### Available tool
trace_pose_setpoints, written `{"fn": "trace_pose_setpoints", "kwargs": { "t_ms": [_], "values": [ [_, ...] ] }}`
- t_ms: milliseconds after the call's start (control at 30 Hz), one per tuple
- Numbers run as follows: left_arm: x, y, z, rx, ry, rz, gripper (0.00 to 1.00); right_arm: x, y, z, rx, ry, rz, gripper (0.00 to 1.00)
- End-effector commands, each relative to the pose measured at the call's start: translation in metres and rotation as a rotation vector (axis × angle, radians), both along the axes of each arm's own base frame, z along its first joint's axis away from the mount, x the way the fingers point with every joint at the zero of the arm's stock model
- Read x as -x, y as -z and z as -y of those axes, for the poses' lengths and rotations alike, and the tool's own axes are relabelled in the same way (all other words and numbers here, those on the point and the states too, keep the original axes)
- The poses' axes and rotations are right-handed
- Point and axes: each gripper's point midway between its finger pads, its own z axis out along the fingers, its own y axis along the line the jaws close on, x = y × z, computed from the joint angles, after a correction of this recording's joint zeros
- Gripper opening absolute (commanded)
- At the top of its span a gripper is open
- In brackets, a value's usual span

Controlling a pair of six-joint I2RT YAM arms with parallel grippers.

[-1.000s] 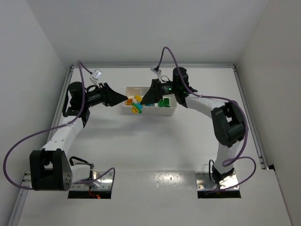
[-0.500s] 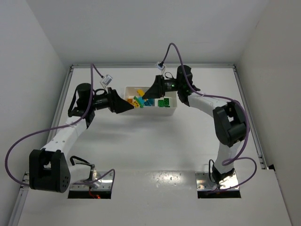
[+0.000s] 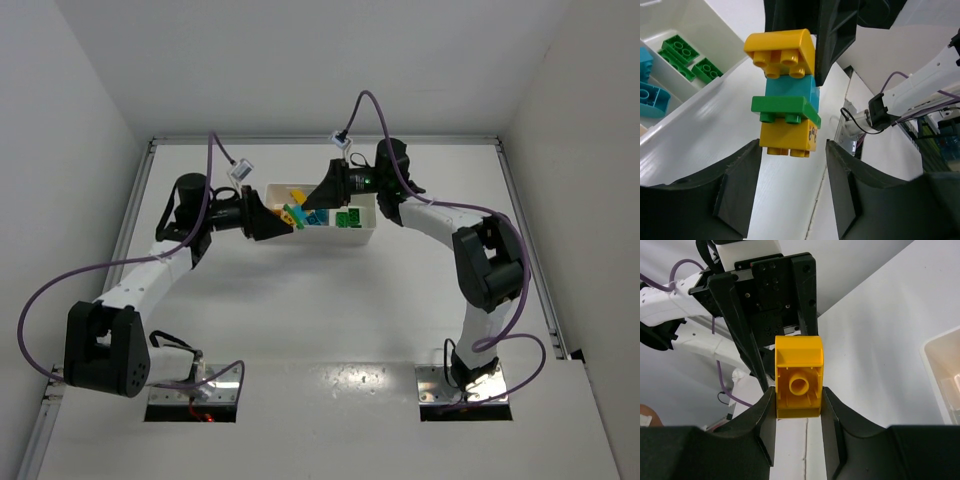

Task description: Sort the legos into containers by color

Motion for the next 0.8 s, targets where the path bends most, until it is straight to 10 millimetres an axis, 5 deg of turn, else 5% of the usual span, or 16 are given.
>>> {"fn": "trace_pose_setpoints", "kwargs": {
  "t_ms": [0,233,400,600,767],
  "values": [
    [-0.002,-0.028,0.006,0.030,0.045,0.126,0.57,0.003,-0.030,-0.003,-0.051,-0.029,0.109,0.00],
    [-0.001,-0.037,0.008,0.065,0.059,0.164,0.42,0.001,-0.023,-0.004,-0.046,-0.029,0.090,0.00],
    [0.001,-0.032,0.009,0.059,0.096,0.130,0.12,0.001,-0.023,-0.004,-0.046,-0.029,0.090,0.00],
    [0.009,-0.013,0.009,0.011,0.116,0.100,0.00,-0.033,-0.034,0.018,-0.053,0.063,0.123,0.00],
    [0.016,-0.001,0.005,-0.006,0.111,0.080,0.00,-0.057,-0.037,0.041,-0.046,0.128,0.136,0.00]
  ]
}}
